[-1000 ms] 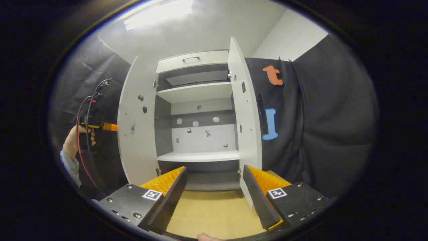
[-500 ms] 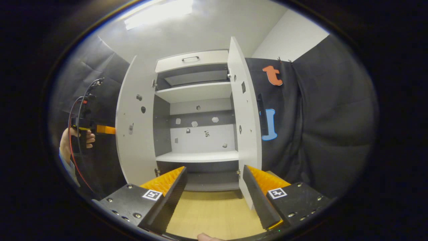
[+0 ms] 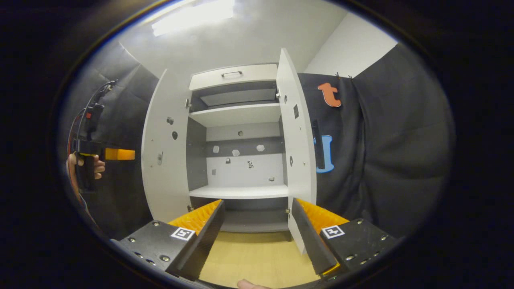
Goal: Open the right door of the double-door shoe cabinet with the right hand, and open the left door with the left hand.
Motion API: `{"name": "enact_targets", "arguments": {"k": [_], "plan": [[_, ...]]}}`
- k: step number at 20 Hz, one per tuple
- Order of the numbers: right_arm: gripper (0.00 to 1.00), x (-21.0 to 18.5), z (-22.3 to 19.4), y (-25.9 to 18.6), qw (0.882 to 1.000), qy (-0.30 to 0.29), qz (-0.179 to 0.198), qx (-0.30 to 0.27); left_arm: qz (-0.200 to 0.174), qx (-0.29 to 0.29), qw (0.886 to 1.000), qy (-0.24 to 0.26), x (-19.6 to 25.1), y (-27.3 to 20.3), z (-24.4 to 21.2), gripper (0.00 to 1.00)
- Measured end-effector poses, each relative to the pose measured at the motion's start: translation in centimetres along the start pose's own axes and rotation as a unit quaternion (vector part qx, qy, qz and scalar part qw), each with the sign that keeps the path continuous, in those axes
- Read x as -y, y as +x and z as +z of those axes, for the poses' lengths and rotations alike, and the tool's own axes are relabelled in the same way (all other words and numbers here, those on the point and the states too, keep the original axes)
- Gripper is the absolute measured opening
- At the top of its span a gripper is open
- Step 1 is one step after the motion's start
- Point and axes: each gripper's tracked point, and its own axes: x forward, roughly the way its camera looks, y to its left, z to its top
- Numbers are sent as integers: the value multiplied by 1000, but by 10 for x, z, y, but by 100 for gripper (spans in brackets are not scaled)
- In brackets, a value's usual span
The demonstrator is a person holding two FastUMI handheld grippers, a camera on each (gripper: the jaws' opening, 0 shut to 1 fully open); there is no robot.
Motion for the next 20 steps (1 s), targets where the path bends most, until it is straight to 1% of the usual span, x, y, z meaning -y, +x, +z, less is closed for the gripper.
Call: {"name": "enact_targets", "arguments": {"k": [2,3,4,7,9,11,14,15,17,19,20], "plan": [[97,1,4,0,1000,0,-2,5,-7,3,1000,1,7,-3,0,94],[99,2,6,0,1000,-1,-3,6,-12,4,1000,1,12,-5,-1,93],[97,2,6,-1,1000,-1,-3,7,-13,3,1000,-3,15,-8,-2,94],[99,2,7,-1,1000,-1,-2,9,-17,5,1000,-13,27,-11,-5,93],[97,3,8,-1,1000,0,-1,11,-33,0,999,-25,40,-13,-10,94],[97,3,7,0,1000,3,-1,11,-53,2,998,-39,54,-16,-11,93],[97,-1,6,-1,1000,2,5,11,-68,10,997,-28,63,-20,-15,94],[99,-2,7,-1,1000,2,7,13,-70,12,997,-30,67,-19,-17,93],[96,-4,6,-2,1000,6,11,14,-76,7,996,-40,76,-22,-22,93],[97,-7,4,-3,1000,4,14,12,-88,5,995,-38,81,-26,-26,94],[97,-8,3,-3,1000,1,15,11,-88,7,996,-33,80,-26,-26,94]]}}
